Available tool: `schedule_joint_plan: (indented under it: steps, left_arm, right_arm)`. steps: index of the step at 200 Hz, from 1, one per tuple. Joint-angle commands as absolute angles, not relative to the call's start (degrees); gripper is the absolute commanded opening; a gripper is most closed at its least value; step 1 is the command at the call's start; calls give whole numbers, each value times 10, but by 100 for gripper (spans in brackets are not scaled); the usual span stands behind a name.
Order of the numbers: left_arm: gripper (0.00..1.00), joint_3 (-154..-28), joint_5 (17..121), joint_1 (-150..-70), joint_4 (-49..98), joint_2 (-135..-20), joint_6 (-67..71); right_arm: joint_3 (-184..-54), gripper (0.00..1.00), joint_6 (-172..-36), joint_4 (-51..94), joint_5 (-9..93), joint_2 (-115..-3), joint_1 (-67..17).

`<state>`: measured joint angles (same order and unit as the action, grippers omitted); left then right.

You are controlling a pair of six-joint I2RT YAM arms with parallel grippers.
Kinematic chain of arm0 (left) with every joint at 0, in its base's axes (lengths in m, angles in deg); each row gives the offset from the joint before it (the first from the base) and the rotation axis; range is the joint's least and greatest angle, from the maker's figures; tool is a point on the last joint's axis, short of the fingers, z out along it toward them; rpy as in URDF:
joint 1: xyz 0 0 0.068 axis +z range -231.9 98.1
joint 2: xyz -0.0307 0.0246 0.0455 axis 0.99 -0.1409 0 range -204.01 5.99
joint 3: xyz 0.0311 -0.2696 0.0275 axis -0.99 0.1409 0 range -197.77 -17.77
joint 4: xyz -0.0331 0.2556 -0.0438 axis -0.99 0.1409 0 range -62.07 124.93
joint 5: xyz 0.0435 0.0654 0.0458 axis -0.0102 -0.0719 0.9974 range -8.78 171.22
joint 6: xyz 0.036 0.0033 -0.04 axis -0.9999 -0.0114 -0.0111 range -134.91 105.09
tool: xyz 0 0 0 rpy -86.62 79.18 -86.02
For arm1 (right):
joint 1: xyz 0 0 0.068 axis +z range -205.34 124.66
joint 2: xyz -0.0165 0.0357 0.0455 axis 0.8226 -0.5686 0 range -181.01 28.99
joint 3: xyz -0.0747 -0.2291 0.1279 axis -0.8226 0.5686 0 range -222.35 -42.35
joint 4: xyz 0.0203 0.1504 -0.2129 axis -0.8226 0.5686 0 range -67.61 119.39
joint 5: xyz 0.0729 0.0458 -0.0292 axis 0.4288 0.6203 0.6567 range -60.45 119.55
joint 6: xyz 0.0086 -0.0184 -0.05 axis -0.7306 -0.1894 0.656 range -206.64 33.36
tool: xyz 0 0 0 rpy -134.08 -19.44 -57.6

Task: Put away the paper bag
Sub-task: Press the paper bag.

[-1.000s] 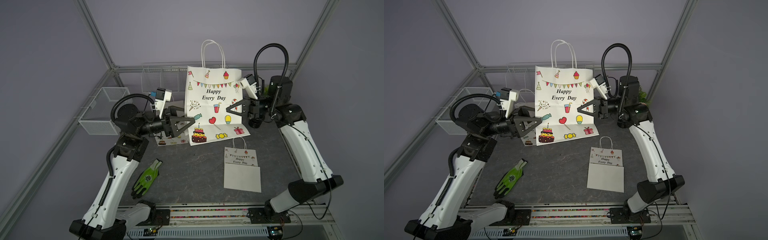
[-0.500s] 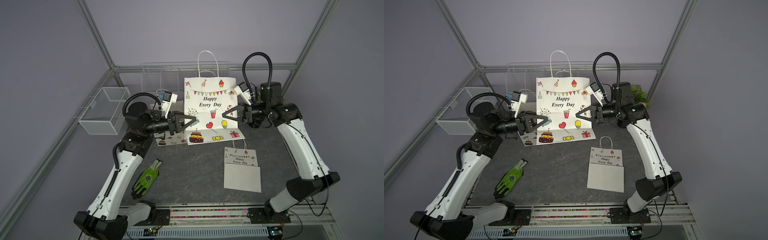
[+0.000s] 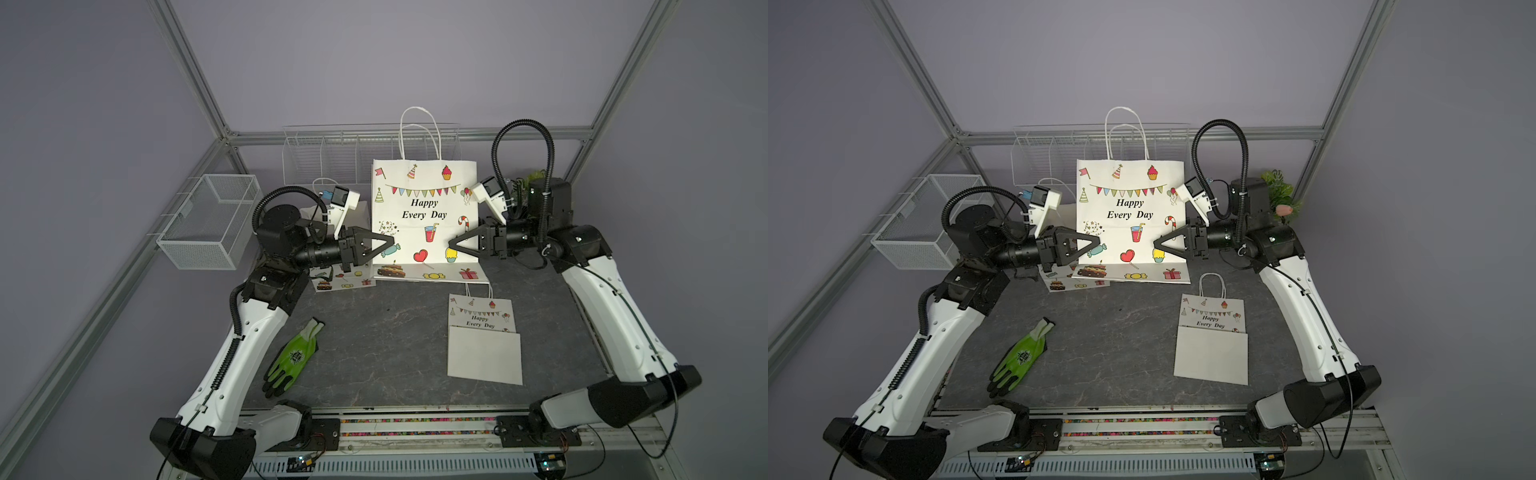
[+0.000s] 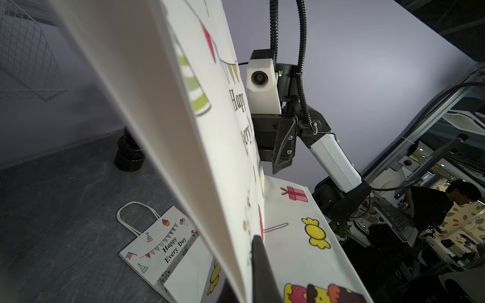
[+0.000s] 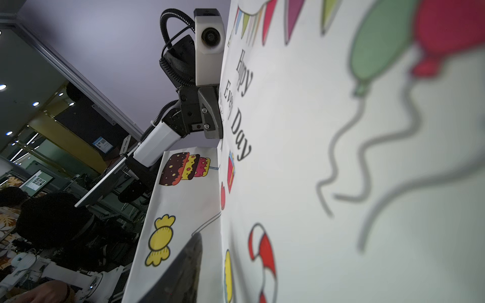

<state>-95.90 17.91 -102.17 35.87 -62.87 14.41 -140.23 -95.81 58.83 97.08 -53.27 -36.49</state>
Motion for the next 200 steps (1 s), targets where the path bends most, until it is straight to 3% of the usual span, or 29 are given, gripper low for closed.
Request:
schedule_joint_plan:
  steps: [1, 43, 114, 130, 137, 156, 167, 181, 200]
  left_arm:
    - [0, -950, 165, -1022, 331, -633, 162]
    - [0, -924, 145, -1023, 230, -634, 244]
    - [0, -908, 137, -1023, 240, -623, 242]
    - [0, -907, 136, -1023, 240, -622, 243]
    - [10, -906, 134, -1023, 240, -623, 243]
    - [65, -904, 129, -1023, 237, -617, 242]
    - [84, -906, 141, -1022, 248, -606, 230]
    - [100, -919, 154, -1021, 283, -580, 193]
    - [99, -933, 153, -1022, 321, -550, 151]
  right_arm:
    - [-1361, 60, -976, 528, 1010, -501, -364]
    - [-1268, 62, -1047, 391, 1031, -448, -364]
    - [-1261, 11, -1047, 396, 1004, -430, -365]
    - [-1265, 7, -1040, 414, 995, -432, -367]
    - [-1266, 7, -1039, 418, 992, -434, -369]
    - [-1272, 7, -1039, 432, 984, -441, -375]
    - [-1274, 7, -1040, 438, 984, -444, -378]
    - [-1274, 7, -1041, 439, 988, -446, -383]
    - [-1279, 6, -1044, 439, 994, -444, -389]
